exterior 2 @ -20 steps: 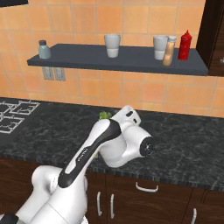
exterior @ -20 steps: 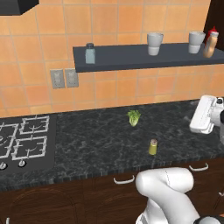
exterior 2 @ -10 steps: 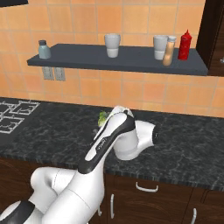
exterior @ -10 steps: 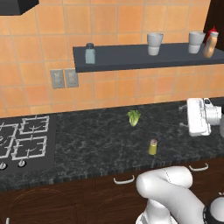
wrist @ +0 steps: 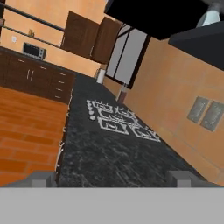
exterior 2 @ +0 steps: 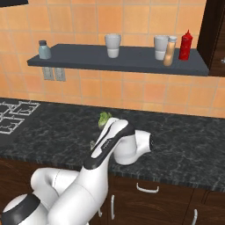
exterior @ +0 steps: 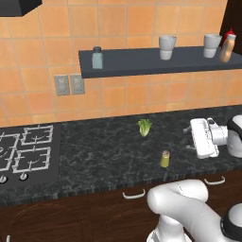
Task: Put the shaker and condiment bottle from the counter next to their counterparts in the cabinet.
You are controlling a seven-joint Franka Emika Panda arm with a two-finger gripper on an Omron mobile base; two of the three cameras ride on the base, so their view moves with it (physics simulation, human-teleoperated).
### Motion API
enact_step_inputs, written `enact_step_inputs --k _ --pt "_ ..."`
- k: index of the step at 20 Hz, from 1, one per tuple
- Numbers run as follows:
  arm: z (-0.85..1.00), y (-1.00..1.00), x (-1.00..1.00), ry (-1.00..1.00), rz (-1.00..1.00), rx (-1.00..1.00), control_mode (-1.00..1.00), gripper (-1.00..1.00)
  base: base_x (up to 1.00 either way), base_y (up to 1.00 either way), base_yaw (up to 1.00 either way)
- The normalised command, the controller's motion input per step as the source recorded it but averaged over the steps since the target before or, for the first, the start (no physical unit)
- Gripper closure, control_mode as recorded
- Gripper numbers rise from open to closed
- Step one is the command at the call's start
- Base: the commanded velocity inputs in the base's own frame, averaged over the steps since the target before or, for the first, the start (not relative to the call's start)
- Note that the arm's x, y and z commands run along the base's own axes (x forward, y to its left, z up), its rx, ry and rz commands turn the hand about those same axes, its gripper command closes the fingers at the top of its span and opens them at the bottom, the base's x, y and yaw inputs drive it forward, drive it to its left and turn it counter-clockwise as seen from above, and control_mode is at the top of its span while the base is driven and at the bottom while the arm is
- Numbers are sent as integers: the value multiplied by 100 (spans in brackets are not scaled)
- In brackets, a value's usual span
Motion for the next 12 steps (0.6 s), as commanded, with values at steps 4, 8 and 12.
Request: enact_step_inputs --k 4,8,12 --pt "-47 23 -11 0 0 0 -100 -100 0 0 0" --pt "-39 11 -18 0 0 0 -100 -100 0 0 0" --pt "-24 0 -3 0 0 2 -100 -100 0 0 0"
